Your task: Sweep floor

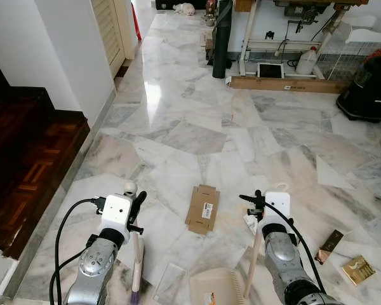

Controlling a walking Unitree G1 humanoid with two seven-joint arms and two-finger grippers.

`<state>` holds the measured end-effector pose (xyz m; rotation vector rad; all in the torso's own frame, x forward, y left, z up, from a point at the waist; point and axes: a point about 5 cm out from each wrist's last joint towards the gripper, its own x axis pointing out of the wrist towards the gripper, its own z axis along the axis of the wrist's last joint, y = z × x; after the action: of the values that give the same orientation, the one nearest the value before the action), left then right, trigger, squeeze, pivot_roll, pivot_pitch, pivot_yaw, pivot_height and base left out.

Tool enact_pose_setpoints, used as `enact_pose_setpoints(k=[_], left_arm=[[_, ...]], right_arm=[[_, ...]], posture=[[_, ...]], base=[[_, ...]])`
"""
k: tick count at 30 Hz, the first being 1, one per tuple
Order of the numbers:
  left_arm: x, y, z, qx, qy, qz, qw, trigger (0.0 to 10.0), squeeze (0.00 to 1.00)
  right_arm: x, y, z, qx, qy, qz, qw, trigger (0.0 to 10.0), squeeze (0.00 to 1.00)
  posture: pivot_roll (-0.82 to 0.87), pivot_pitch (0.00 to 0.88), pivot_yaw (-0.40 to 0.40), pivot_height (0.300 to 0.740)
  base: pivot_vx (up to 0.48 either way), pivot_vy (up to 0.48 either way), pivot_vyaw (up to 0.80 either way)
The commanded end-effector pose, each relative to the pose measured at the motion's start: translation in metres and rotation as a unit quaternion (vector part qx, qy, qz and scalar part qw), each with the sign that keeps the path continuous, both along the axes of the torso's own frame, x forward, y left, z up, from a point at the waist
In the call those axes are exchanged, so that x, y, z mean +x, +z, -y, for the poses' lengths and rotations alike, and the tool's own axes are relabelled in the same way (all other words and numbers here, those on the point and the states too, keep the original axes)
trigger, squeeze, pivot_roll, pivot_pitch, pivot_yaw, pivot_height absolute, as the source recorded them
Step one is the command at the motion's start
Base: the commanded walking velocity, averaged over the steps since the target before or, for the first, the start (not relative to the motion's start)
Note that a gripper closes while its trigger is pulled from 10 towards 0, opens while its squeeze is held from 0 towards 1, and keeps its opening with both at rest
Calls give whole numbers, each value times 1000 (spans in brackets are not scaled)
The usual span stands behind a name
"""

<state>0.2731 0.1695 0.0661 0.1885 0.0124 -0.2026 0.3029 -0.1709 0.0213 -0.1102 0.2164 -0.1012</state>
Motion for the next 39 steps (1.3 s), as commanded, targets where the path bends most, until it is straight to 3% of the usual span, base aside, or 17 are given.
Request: enact_pose_setpoints(k=[1, 5, 10, 11, 14, 26, 29, 39], left_arm=[[1, 6, 0, -1, -5, 11, 1000, 10000, 0], [2, 6, 1, -3, -7, 10, 1000, 10000, 0], [2, 6, 1, -4, -8, 10, 1000, 10000, 0], [2, 6, 2, -4, -9, 10, 1000, 10000, 0], [2, 6, 3, -5, -10, 10, 1000, 10000, 0], [4, 7, 5, -7, -16, 10, 1000, 10000, 0], [5, 7, 5, -7, -17, 10, 1000, 10000, 0], [5, 9, 7, 4, -23, 17, 1000, 10000, 0]], right_arm=[[-23, -31, 5, 6, -11, -95, 995, 10000, 0], [-20, -32, 10, -17, -12, -129, 991, 10000, 0], [-17, -32, 13, -12, -16, -152, 988, 10000, 0], [-16, -33, 14, -22, -1, -178, 984, 10000, 0], [-16, -34, 13, -36, 10, -195, 980, 10000, 0], [-11, -33, 7, -9, 20, -247, 969, 10000, 0], [-9, -31, 8, -13, 18, -243, 970, 10000, 0], [11, -1, 14, -25, -13, -122, 992, 10000, 0]], posture=[[170, 80, 22, 740], [169, 79, 21, 740], [164, 75, 21, 740], [162, 75, 20, 740], [160, 72, 20, 740], [159, 69, 18, 740], [157, 67, 18, 740], [155, 62, 18, 740]], base=[[0, 0, 0], [0, 0, 0], [0, 0, 0], [0, 0, 0], [0, 0, 0], [0, 0, 0], [0, 0, 0], [0, 0, 0]])
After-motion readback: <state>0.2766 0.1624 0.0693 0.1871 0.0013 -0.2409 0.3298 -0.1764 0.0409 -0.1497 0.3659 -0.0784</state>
